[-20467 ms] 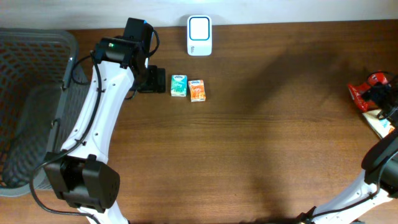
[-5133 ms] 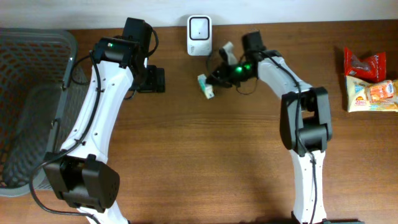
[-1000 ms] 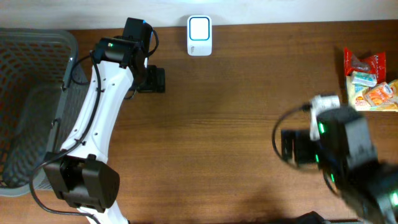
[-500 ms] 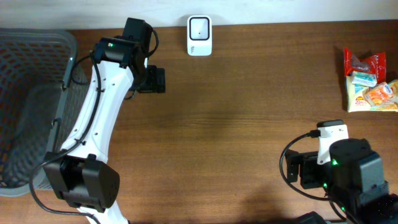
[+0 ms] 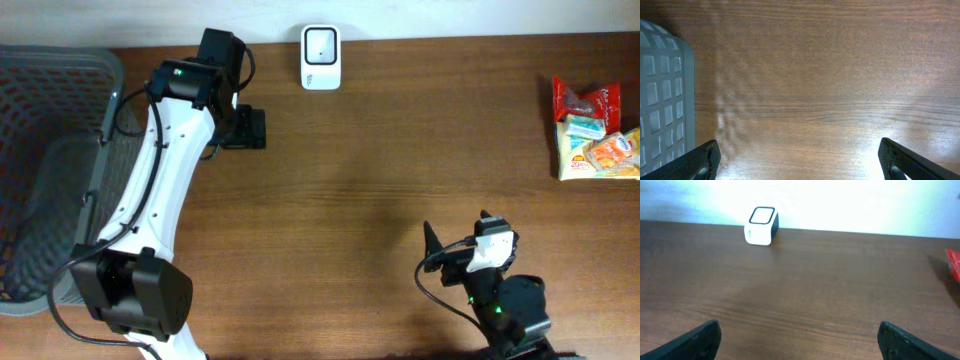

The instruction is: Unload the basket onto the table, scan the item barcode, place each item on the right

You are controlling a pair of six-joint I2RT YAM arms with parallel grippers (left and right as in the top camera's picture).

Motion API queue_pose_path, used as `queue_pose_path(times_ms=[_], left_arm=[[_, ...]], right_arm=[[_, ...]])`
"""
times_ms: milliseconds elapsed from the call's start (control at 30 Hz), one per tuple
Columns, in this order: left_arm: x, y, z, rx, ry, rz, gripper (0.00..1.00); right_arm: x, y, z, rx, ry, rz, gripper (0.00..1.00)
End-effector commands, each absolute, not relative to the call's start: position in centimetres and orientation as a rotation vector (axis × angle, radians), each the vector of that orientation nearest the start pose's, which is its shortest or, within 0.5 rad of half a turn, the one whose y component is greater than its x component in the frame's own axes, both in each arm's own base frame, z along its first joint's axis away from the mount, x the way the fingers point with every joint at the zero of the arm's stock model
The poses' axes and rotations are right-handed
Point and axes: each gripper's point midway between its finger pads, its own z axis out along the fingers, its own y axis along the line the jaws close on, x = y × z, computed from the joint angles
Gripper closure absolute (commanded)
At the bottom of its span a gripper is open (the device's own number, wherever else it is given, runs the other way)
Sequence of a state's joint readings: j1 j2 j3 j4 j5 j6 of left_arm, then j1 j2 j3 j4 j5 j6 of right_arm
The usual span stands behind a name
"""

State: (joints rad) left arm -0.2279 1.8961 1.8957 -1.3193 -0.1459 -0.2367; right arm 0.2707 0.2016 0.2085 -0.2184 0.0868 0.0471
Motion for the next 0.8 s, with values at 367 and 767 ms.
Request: queue_pose_path(times_ms=[367, 767], left_arm=[[40.6, -6.8, 18.7, -0.059, 2.859, 0.118, 0.01], [40.6, -6.8, 18.7, -0.060, 2.859, 0.118, 0.01]], right_arm=[[24.5, 2.3, 18.1, -0.040, 1.547, 0.067, 0.01], [24.6, 0.1, 15.6, 0.012, 1.647, -0.015, 0.01]])
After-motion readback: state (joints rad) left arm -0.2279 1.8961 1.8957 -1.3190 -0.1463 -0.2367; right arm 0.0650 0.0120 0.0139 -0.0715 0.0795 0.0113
